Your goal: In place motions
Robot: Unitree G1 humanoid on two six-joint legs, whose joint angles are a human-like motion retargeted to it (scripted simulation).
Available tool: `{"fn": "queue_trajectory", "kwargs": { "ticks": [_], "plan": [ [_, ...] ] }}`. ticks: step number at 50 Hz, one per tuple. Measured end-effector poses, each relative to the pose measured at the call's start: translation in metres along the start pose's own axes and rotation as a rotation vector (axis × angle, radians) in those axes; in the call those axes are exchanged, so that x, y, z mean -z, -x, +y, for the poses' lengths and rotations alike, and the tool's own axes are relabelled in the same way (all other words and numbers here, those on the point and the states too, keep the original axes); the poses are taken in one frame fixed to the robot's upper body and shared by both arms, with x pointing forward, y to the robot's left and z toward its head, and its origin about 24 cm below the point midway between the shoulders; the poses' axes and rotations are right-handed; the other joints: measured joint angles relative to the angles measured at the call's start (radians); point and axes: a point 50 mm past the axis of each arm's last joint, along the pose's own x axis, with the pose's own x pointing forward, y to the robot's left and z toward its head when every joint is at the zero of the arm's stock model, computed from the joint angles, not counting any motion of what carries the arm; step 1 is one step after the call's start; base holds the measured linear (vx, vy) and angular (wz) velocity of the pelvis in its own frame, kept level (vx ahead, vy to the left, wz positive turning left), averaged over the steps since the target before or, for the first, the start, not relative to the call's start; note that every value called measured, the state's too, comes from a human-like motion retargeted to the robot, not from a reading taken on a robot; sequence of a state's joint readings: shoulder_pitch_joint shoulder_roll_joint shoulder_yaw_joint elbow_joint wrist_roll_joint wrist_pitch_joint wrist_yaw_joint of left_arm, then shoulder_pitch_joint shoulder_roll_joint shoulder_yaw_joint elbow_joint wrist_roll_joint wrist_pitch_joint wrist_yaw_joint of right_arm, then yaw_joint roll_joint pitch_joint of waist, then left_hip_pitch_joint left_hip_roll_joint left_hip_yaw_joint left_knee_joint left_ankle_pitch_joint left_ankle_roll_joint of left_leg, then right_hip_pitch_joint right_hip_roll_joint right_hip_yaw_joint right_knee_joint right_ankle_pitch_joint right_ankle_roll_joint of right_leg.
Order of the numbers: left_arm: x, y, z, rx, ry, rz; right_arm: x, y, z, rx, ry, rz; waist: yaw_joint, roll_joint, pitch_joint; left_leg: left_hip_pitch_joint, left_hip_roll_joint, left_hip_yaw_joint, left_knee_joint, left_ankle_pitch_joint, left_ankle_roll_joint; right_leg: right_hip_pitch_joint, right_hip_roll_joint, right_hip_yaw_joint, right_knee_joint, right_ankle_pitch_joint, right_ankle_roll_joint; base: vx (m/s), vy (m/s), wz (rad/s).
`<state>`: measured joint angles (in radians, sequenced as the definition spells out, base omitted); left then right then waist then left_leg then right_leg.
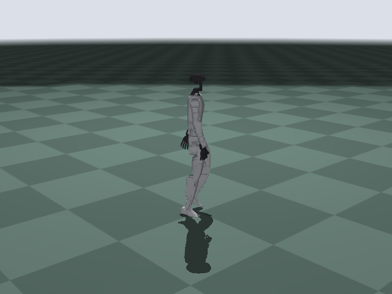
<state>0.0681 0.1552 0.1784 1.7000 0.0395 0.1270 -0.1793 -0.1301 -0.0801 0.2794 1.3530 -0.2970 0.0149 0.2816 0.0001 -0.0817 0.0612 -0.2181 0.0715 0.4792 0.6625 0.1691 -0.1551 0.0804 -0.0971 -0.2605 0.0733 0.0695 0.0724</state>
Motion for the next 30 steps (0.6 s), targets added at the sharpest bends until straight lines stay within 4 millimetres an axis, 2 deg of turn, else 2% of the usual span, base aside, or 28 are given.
{"fn": "queue_trajectory", "kwargs": {
  "ticks": [2, 3, 5, 7, 8, 10, 12, 15, 17, 18, 20, 22, 23, 24, 25, 27, 28, 30],
  "plan": [
    [0.029, 0.002, 0.028, -0.091, 0.076, 0.075, -0.064, 0.008, -0.016, 0.017, 0.13, -0.218, 0.072, -0.014, 0.013, -0.189, 0.068, -0.056, 0.243, 0.036, 0.03, -0.018, 0.005, 0.015, -0.032, 0.023, 0.003, -0.34, -0.29, -0.01],
    [0.043, 0.004, 0.038, -0.119, 0.119, 0.113, -0.096, 0.017, -0.025, 0.028, 0.216, -0.315, 0.086, -0.019, 0.027, -0.257, 0.096, -0.072, 0.35, -0.027, 0.052, -0.022, 0.005, 0.016, -0.041, 0.036, 0.001, -0.27, -0.19, -0.22],
    [0.06, 0.008, 0.051, -0.158, 0.168, 0.188, -0.145, 0.042, -0.048, 0.086, 0.366, -0.466, 0.143, -0.018, 0.045, -0.34, 0.219, -0.026, 0.505, -0.126, 0.132, -0.04, 0.018, 0.03, -0.036, 0.037, -0.02, -0.22, -0.06, -0.31],
    [0.063, 0.006, 0.047, -0.153, 0.204, 0.179, -0.167, 0.053, -0.052, 0.159, 0.427, -0.534, 0.14, -0.026, 0.062, -0.359, 0.256, -0.002, 0.573, -0.196, 0.211, -0.051, -0.006, 0.035, -0.01, 0.031, -0.022, -0.13, 0.07, -0.14],
    [0.061, 0.005, 0.044, -0.139, 0.221, 0.152, -0.177, 0.057, -0.051, 0.202, 0.438, -0.565, 0.136, -0.03, 0.07, -0.369, 0.263, -0.01, 0.603, -0.226, 0.226, -0.054, -0.014, 0.04, 0.0, 0.028, -0.026, -0.06, 0.13, 0.02],
    [0.055, 0.003, 0.039, -0.11, 0.244, 0.105, -0.188, 0.059, -0.047, 0.249, 0.411, -0.618, 0.1, -0.029, 0.067, -0.379, 0.244, -0.038, 0.623, -0.258, 0.237, -0.052, -0.029, 0.023, 0.007, 0.023, -0.023, 0.03, 0.16, 0.35],
    [0.049, 0.002, 0.034, -0.101, 0.246, 0.091, -0.183, 0.053, -0.039, 0.216, 0.348, -0.628, 0.079, -0.022, 0.041, -0.357, 0.186, -0.063, 0.578, -0.274, 0.221, -0.049, -0.033, 0.011, 0.002, 0.02, -0.018, 0.17, 0.16, 0.37],
    [0.032, 0.001, 0.024, -0.096, 0.212, 0.075, -0.152, 0.036, -0.027, 0.105, 0.272, -0.548, 0.076, -0.013, -0.001, -0.25, 0.09, -0.075, 0.398, -0.284, 0.168, -0.039, -0.036, -0.003, 0.0, 0.005, -0.003, 0.28, 0.12, 0.32],
    [0.013, 0.001, 0.016, -0.089, 0.168, 0.039, -0.11, 0.02, -0.019, 0.064, 0.227, -0.417, 0.073, -0.015, -0.025, -0.118, 0.01, -0.091, 0.159, -0.25, 0.142, -0.03, -0.036, -0.018, 0.029, -0.022, 0.006, 0.45, 0.04, 0.3],
    [-0.002, 0.002, 0.01, -0.092, 0.132, -0.004, -0.083, 0.013, -0.014, 0.065, 0.192, -0.334, 0.081, -0.016, -0.027, -0.026, -0.035, -0.103, -0.011, -0.209, 0.134, -0.026, -0.031, -0.017, 0.063, -0.042, 0.004, 0.4, -0.02, -0.04],
    [-0.033, 0.006, -0.004, -0.102, 0.063, -0.101, -0.042, 0.004, -0.005, 0.075, 0.125, -0.213, 0.087, -0.004, -0.014, 0.123, -0.105, -0.16, -0.29, -0.28, 0.153, -0.031, -0.007, -0.017, 0.152, -0.07, -0.007, 0.29, 0.0, -0.93],
    [-0.068, 0.012, -0.028, -0.087, -0.039, -0.213, 0.011, 0.001, 0.006, 0.063, 0.046, -0.053, 0.202, 0.028, -0.016, 0.326, -0.062, 0.044, -0.52, -0.399, 0.16, -0.144, 0.034, 0.083, 0.362, 0.05, -0.03, 0.29, 0.18, -2.9],
    [-0.089, 0.018, -0.041, -0.07, -0.105, -0.264, 0.036, 0.003, 0.009, 0.052, 0.017, 0.034, 0.189, 0.063, -0.023, 0.311, -0.066, 0.065, -0.574, -0.382, 0.219, -0.228, 0.044, 0.066, 0.519, 0.158, -0.031, 0.15, 0.2, -0.12],
    [-0.111, 0.026, -0.049, -0.043, -0.176, -0.328, 0.062, 0.007, 0.01, 0.047, -0.019, 0.124, 0.063, 0.086, -0.027, 0.275, -0.053, -0.025, -0.578, -0.365, 0.226, -0.317, 0.02, 0.017, 0.667, 0.243, -0.026, 0.02, 0.17, 3.39],
    [-0.134, 0.037, -0.056, -0.013, -0.252, -0.397, 0.087, 0.013, 0.011, 0.044, -0.058, 0.217, -0.119, 0.103, -0.029, 0.228, -0.033, -0.172, -0.557, -0.347, 0.207, -0.408, -0.019, -0.048, 0.811, 0.317, -0.018, -0.18, 0.18, 2.88],
    [-0.19, 0.072, -0.06, 0.05, -0.368, -0.574, 0.119, 0.025, 0.007, 0.1, -0.182, 0.353, -0.101, 0.113, 0.009, 0.217, -0.058, -0.08, -0.592, -0.332, 0.252, -0.584, 0.047, 0.091, 0.979, 0.28, 0.003, -0.42, 0.16, -0.27],
    [-0.214, 0.093, -0.063, 0.052, -0.425, -0.659, 0.133, 0.032, 0.007, 0.138, -0.277, 0.41, -0.126, 0.122, 0.047, 0.209, -0.041, -0.089, -0.585, -0.32, 0.254, -0.629, 0.047, 0.081, 1.044, 0.259, 0.008, -0.49, 0.07, -0.12],
    [-0.252, 0.131, -0.073, 0.011, -0.507, -0.819, 0.162, 0.047, 0.01, 0.21, -0.495, 0.507, -0.185, 0.14, 0.106, 0.209, -0.028, -0.137, -0.581, -0.312, 0.264, -0.694, 0.0, 0.015, 1.162, 0.21, -0.02, -0.34, 0.05, 0.87]
  ]
}}
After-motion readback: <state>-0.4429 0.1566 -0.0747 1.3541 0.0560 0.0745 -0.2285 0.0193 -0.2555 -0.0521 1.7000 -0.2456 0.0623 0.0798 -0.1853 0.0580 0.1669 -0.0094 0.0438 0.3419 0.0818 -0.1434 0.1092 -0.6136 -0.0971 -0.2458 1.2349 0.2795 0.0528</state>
